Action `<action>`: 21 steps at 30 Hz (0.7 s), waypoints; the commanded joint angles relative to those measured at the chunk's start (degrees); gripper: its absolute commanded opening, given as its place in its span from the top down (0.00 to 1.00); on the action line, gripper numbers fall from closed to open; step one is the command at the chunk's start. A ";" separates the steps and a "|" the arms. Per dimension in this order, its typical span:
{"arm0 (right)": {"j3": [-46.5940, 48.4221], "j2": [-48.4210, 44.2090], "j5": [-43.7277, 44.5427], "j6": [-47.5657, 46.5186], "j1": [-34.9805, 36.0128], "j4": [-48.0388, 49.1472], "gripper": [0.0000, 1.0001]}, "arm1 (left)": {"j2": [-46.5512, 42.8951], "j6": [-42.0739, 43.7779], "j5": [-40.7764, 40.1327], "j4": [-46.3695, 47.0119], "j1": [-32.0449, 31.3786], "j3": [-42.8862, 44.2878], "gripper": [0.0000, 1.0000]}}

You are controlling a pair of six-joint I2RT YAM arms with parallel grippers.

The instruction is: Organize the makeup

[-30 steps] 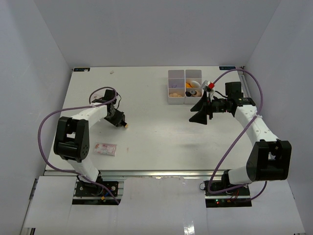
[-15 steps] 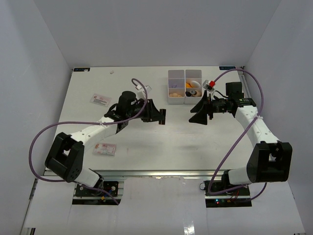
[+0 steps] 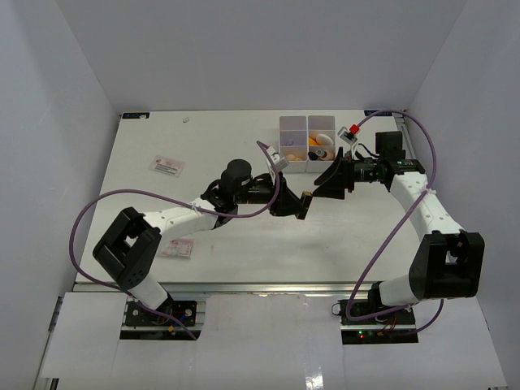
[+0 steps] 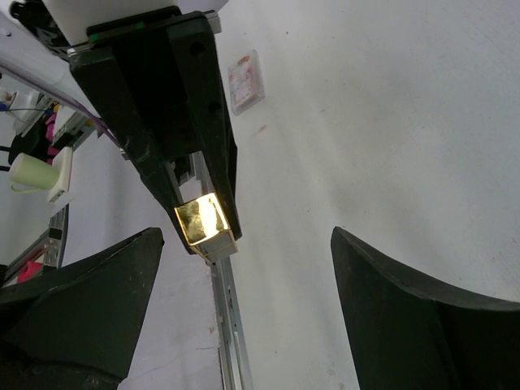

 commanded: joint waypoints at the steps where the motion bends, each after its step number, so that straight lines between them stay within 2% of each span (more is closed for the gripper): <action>1: -0.22 -0.59 -10.54 -14.82 0.26 -4.69 0.10 | 0.69 0.19 3.52 6.12 -0.73 2.23 1.00; 6: 3.67 0.95 -11.37 -32.14 2.14 -17.63 0.09 | 1.00 0.17 5.60 7.28 -0.86 2.04 1.00; 10: 7.55 4.02 -8.66 -46.54 5.76 -32.22 0.03 | 1.20 0.26 6.42 7.05 -0.91 2.76 1.00; 13: 9.57 6.16 -8.22 -52.95 6.93 -36.91 0.22 | 1.16 0.26 6.38 7.16 -0.84 2.85 1.00; 16: 10.15 6.98 -8.07 -55.04 7.00 -38.95 0.38 | 1.13 0.26 6.20 7.04 -0.82 2.75 1.00; 21: 10.26 6.03 -7.34 -55.44 7.06 -39.04 0.41 | 0.93 0.81 5.86 6.12 -0.87 2.42 1.00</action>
